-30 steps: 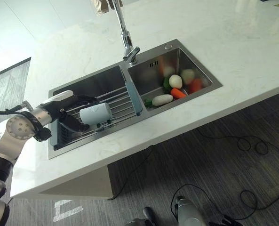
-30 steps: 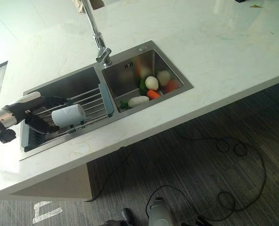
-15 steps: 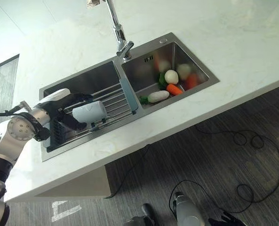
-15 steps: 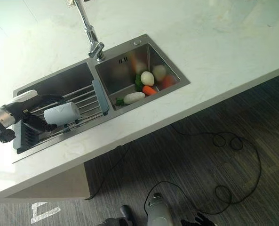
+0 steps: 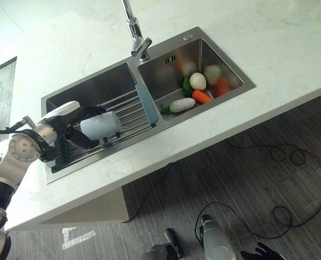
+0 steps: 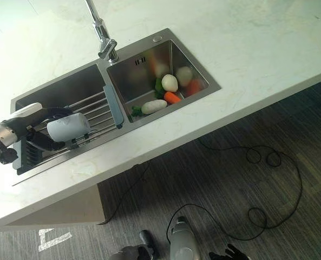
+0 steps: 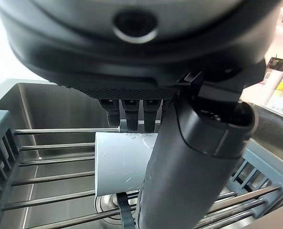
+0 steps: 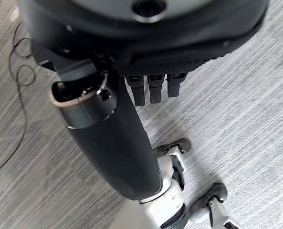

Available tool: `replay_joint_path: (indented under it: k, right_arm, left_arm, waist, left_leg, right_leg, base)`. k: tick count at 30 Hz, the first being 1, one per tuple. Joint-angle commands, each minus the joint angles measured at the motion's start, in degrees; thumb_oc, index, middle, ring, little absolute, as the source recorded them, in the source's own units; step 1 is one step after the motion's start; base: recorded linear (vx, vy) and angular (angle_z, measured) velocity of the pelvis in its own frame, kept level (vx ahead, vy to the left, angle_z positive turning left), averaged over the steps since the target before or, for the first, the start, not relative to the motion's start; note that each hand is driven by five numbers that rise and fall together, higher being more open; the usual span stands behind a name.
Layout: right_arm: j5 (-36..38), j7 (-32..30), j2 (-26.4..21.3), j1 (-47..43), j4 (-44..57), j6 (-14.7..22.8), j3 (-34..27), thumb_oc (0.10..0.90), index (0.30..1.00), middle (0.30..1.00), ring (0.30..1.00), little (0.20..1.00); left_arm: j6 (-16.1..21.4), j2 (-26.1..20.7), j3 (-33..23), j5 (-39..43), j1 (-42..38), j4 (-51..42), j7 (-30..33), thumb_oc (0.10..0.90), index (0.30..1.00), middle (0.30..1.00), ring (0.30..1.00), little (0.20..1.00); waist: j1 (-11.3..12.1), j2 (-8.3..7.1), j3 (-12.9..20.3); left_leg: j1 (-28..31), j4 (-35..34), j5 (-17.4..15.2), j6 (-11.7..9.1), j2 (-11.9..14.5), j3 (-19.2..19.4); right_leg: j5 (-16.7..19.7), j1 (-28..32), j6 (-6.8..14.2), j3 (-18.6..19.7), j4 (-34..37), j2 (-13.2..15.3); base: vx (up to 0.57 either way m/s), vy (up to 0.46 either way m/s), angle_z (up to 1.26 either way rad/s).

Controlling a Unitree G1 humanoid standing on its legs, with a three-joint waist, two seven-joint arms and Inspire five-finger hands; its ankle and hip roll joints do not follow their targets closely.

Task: Place the dishes in the dishwasher.

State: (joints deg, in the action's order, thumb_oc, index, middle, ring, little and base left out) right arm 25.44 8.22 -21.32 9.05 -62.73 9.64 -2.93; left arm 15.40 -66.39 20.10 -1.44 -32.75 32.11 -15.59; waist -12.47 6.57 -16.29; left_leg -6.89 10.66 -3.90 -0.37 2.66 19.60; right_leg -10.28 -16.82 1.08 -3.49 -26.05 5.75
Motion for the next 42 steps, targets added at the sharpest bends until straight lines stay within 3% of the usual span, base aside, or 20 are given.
replay_joint_path:
  k: [1,15,25,34,36,42]
  right_arm:
    - [0.8,0.6,-3.3,3.6,2.7,1.1,0.7,0.800,0.900,0.900,0.900,0.900]
    - [2.6,0.7,-4.4,1.9,5.8,0.6,2.1,0.800,0.900,0.900,0.900,0.900]
    - [3.7,0.3,-3.8,0.7,6.9,1.4,3.5,0.800,0.900,0.900,0.900,0.900]
    - [5.3,-0.3,-3.8,-0.5,8.9,1.0,4.8,0.800,0.900,0.900,0.900,0.900]
    - [5.3,0.0,-4.1,-0.8,9.1,1.2,4.8,0.800,0.900,0.900,0.900,0.900]
    - [5.4,-0.3,-4.4,-1.1,9.7,1.5,5.1,0.800,0.900,0.900,0.900,0.900]
  left_arm:
    - [-0.1,-2.4,-5.9,-0.4,-4.0,1.0,4.4,0.800,0.900,0.900,0.900,0.900]
    - [-0.7,-2.2,-4.8,-1.5,-6.4,2.5,8.6,0.800,0.900,0.900,0.900,0.900]
    - [-2.9,-2.1,-4.0,-4.4,-9.0,4.7,15.8,0.800,0.900,0.900,0.900,0.900]
    - [-3.5,-0.9,-2.0,-5.8,-11.2,6.5,17.2,0.800,0.900,0.900,0.900,0.900]
    - [-4.3,-0.8,-1.3,-6.0,-12.2,6.5,15.8,0.400,0.300,0.300,0.300,0.300]
    - [-4.6,-0.9,-1.2,-4.6,-12.4,6.8,16.8,0.400,0.300,0.300,0.300,0.300]
  waist:
    - [-1.0,-0.56,2.9]
    - [-0.8,-1.13,-0.5]
    - [-0.7,-2.14,-2.5]
    - [-0.8,-2.49,-4.5]
    - [-0.9,-2.23,-5.1]
    - [-0.9,-1.73,-5.6]
  left_leg:
    - [-2.8,6.5,-7.5,-3.5,3.7,-5.2]
    - [-5.4,6.5,-6.5,-3.6,3.4,-6.0]
    - [-7.2,6.5,-5.9,-3.6,3.4,-6.2]
    - [-8.6,6.5,-5.5,-3.8,3.6,-6.1]
    - [-9.1,6.5,-5.4,-3.8,3.4,-6.3]
    - [-9.5,6.5,-5.3,-3.9,3.2,-6.1]
  right_leg:
    - [4.7,1.3,11.0,2.7,8.9,6.3]
    - [5.5,-0.9,10.7,2.4,8.9,6.7]
    - [6.3,-2.6,10.6,2.2,8.9,6.6]
    - [6.8,-4.2,10.6,2.1,8.9,6.8]
    - [6.9,-4.6,10.6,2.1,8.9,6.9]
    - [7.0,-5.0,10.7,1.9,8.9,7.2]
  base:
    - [-0.03,0.021,0.00]
    - [-0.04,0.016,0.00]
    - [-0.04,-0.004,0.00]
    - [-0.03,-0.005,0.01]
    - [-0.05,0.020,0.01]
    - [-0.02,0.016,0.01]
